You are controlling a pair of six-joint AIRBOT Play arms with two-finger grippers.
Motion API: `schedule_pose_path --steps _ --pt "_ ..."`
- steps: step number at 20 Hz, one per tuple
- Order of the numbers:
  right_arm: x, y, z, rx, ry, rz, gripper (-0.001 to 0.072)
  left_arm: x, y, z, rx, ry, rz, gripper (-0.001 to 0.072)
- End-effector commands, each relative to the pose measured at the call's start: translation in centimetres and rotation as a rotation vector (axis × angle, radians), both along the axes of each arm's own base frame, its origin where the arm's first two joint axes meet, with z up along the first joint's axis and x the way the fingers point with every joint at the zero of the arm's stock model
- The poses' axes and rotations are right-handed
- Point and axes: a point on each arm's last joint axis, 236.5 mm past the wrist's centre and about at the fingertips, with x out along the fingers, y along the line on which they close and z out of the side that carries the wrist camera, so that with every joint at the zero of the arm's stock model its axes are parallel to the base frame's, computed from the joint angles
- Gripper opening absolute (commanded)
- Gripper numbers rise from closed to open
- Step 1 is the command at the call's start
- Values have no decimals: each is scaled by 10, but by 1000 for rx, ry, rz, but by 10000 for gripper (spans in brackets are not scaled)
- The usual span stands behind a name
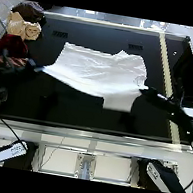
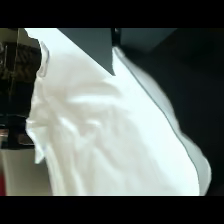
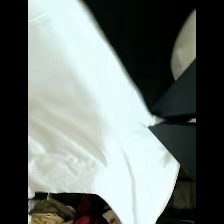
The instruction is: Fold the shirts.
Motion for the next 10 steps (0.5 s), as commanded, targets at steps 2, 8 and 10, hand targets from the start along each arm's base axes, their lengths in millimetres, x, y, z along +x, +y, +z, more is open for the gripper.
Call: schedule_pose_path --steps 2,8,10 --pt "-67 -11 171 -434 -401 42 11 -66 15 195 450 -428 -74 9" --pt "-231 -7 411 -675 -1023 -221 8 -209 8 439 948 -951 467 9" --pt "-240 -11 439 -713 -1071 -255 8 -217 -7 461 1022 -971 442 8"
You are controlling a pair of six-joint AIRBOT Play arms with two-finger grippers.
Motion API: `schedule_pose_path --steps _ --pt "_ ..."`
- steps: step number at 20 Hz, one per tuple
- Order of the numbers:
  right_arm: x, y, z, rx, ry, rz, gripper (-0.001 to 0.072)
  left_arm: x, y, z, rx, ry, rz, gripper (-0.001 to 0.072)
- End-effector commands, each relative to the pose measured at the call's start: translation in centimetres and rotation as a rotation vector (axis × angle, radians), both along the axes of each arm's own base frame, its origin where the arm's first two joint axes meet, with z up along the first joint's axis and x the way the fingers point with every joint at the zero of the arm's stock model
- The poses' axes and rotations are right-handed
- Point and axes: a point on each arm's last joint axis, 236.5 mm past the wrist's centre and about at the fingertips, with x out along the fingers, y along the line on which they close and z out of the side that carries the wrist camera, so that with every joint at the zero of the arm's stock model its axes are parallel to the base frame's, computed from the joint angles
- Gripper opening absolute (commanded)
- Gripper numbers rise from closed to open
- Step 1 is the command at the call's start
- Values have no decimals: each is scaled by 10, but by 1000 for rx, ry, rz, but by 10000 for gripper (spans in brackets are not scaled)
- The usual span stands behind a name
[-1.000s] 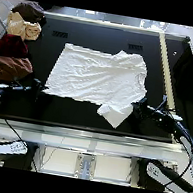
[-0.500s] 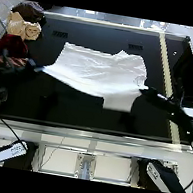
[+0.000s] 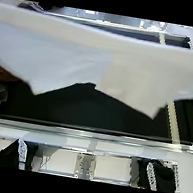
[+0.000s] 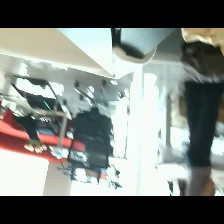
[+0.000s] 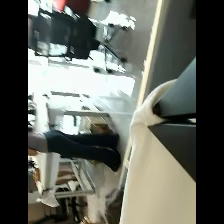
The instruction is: Fold the shirts.
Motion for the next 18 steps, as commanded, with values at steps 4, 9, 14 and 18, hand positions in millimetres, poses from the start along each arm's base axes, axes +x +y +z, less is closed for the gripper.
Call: schedule_pose_path --steps 4,9,14,18 --pt "25 -17 22 -49 52 -61 9 2 -3 12 -21 101 -32 7" --pt "173 -16 -117 50 597 122 9 105 12 -138 -128 603 -256 6" --pt "291 -18 -278 86 937 128 9 227 -8 -347 1 1074 -212 8" --pt "369 -14 -382 151 982 46 9 303 -17 -447 -68 1086 -159 8"
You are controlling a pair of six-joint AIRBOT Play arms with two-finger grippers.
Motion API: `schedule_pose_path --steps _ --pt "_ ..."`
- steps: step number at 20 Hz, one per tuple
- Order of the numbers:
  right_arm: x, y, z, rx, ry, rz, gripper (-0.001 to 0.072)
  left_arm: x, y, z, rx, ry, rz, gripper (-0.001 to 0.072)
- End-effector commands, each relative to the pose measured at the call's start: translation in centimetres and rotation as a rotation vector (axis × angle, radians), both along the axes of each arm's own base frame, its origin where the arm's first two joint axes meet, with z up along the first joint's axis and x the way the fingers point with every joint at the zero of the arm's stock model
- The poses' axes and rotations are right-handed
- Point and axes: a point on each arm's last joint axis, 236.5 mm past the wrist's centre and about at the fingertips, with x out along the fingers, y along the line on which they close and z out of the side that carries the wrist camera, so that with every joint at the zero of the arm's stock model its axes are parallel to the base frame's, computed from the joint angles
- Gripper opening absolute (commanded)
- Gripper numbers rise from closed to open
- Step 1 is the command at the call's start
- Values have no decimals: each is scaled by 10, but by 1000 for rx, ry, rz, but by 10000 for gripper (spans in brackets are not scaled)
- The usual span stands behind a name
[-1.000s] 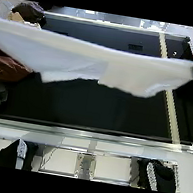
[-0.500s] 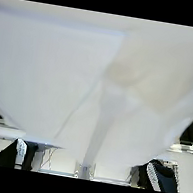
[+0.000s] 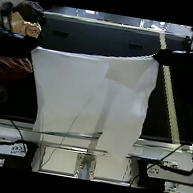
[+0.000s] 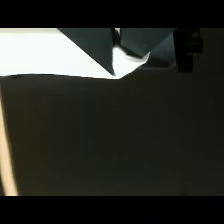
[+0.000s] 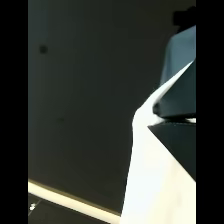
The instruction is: Fold the shirts.
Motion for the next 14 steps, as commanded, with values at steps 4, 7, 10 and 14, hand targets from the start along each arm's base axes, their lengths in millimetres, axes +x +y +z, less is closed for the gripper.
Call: schedule_pose_path --steps 4,7,10,14 --pt "98 -7 -114 26 16 -162 9 90 -13 -83 69 -12 22 8" --pt "107 -9 -110 18 -4 -161 9 97 -12 -72 71 -35 19 9" --pt "88 2 -119 12 78 -96 9 70 -20 -93 81 103 -39 9" --pt "47 -13 -121 -280 169 -19 8 28 -9 -105 264 265 -117 8"
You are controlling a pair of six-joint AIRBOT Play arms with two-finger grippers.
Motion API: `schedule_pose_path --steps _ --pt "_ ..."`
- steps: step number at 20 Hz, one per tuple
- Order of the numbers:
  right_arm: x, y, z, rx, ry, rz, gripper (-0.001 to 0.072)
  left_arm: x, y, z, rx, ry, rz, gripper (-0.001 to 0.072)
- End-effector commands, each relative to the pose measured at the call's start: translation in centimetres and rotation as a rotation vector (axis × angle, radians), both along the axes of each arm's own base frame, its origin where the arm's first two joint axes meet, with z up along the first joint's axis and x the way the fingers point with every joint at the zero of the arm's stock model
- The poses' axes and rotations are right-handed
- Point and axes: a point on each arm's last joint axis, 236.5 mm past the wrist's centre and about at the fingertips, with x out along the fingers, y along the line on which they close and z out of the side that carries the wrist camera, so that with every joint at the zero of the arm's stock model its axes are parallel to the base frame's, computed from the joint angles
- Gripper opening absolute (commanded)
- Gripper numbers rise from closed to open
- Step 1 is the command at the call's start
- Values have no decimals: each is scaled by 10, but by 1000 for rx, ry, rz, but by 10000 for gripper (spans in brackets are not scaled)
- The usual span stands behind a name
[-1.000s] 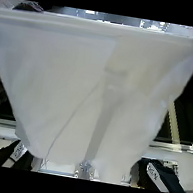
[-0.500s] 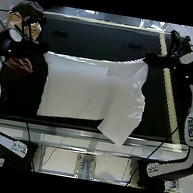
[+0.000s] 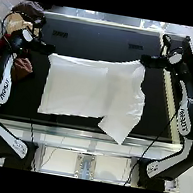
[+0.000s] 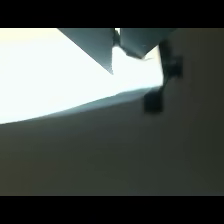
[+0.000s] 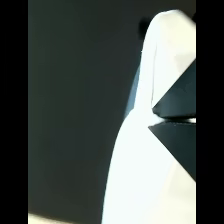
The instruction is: Fold the shirts.
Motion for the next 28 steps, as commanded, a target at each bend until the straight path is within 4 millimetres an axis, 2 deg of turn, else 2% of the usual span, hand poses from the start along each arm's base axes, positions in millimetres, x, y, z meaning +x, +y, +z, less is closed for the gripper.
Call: schedule_pose_path --steps 1,3,6,8,12,14,18,20,22,23,24,25,27,28 --pt "-35 -23 0 -253 94 45 8 -31 9 -2 111 102 -45 8" --pt "-59 -30 2 -307 167 73 8 -41 7 2 110 114 -47 8" --pt "-90 -39 -14 -351 302 103 8 -71 3 -15 91 200 -31 8" --pt "-102 -39 -33 -347 356 109 8 -93 2 -36 87 266 -35 8" --pt "-129 -33 -89 -329 450 104 8 -130 -2 -75 71 386 -40 8" --pt "-135 -28 -116 -320 457 85 9 -137 -4 -83 59 411 -40 9" --pt "-147 -15 -152 -301 495 99 10 -139 -10 -86 31 421 -38 9" --pt "-150 -14 -160 -300 516 97 10 -139 -14 -86 15 422 -36 10" --pt "-149 -14 -160 -294 518 76 13 -141 -20 -85 -15 428 -34 12" --pt "-150 -15 -158 -293 525 75 24 -141 -25 -83 -37 429 -32 80" --pt "-151 -16 -152 -294 532 76 136 -140 -29 -80 -58 423 -31 373" --pt "-152 -20 -143 -311 534 80 311 -139 -32 -71 -72 403 -29 632" --pt "-151 -39 -101 -401 504 86 335 -134 -27 -34 -66 319 -22 604" --pt "-153 -54 -70 -453 473 76 335 -133 -20 -5 -61 251 -9 604"
